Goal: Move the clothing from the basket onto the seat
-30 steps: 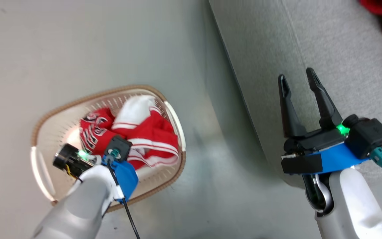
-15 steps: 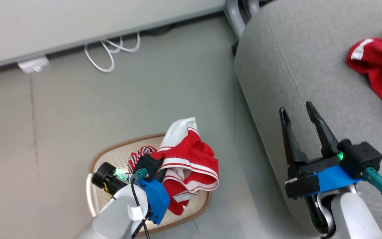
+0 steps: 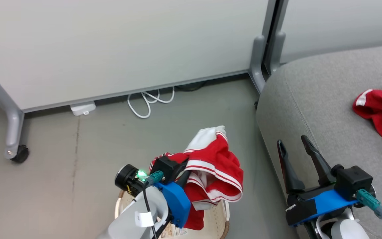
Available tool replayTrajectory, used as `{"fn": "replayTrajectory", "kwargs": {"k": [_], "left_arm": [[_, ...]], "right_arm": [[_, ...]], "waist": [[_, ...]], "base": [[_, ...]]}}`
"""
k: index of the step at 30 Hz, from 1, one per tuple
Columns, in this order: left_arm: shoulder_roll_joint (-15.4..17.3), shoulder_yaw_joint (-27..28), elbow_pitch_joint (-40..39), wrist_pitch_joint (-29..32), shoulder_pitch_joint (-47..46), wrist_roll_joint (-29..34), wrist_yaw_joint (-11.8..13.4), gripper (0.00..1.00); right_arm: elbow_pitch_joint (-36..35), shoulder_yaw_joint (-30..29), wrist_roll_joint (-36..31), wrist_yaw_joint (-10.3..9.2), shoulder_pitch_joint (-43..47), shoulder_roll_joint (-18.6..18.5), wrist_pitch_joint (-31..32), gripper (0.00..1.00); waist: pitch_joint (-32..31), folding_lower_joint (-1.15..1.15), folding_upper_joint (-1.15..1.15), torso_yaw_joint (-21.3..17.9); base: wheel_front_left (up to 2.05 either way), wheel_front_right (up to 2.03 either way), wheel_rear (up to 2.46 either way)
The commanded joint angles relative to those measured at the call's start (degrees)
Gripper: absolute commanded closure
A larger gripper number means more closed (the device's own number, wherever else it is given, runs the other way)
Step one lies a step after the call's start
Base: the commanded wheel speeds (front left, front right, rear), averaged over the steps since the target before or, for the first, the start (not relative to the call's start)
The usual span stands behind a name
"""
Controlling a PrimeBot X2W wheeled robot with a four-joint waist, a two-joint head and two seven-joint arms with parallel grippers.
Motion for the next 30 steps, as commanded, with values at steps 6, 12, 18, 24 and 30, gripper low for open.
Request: {"fn": "replayTrajectory", "kwargs": {"k": [6,12,18,24,30], "left_arm": [[-0.74,-2.78,-2.20,0.75,-3.28,-5.28,-0.08,1.00],[-0.93,-5.20,-4.72,2.99,-7.81,-10.50,-0.09,1.00],[-0.92,-7.15,-6.74,5.13,-11.58,-15.40,-0.05,1.00],[-0.91,-9.21,-7.80,5.46,-14.20,-18.77,1.33,1.00],[-0.91,-11.14,-7.11,4.41,-15.66,-20.86,2.03,1.00]], "right_arm": [[-0.11,0.65,0.55,0.01,2.38,-0.01,1.15,0.00],[-0.19,1.27,0.10,0.01,2.73,-0.01,1.80,0.00],[0.11,2.25,0.42,0.01,2.14,-0.01,2.07,0.00],[0.44,2.96,0.67,0.01,1.66,-0.01,2.13,0.00],[0.43,3.48,0.65,0.01,1.65,-0.01,2.30,0.00]], "waist": [[-3.51,0.01,-0.01,2.57],[-4.12,0.01,-0.01,3.93],[-4.57,0.01,-0.01,4.26],[-4.53,0.01,-0.01,3.82],[-4.19,0.01,-0.01,3.20]], "base": [[0.00,0.00,0.00],[0.00,0.00,0.00],[0.00,0.00,0.00],[0.00,0.00,0.00],[0.00,0.00,0.00]]}}
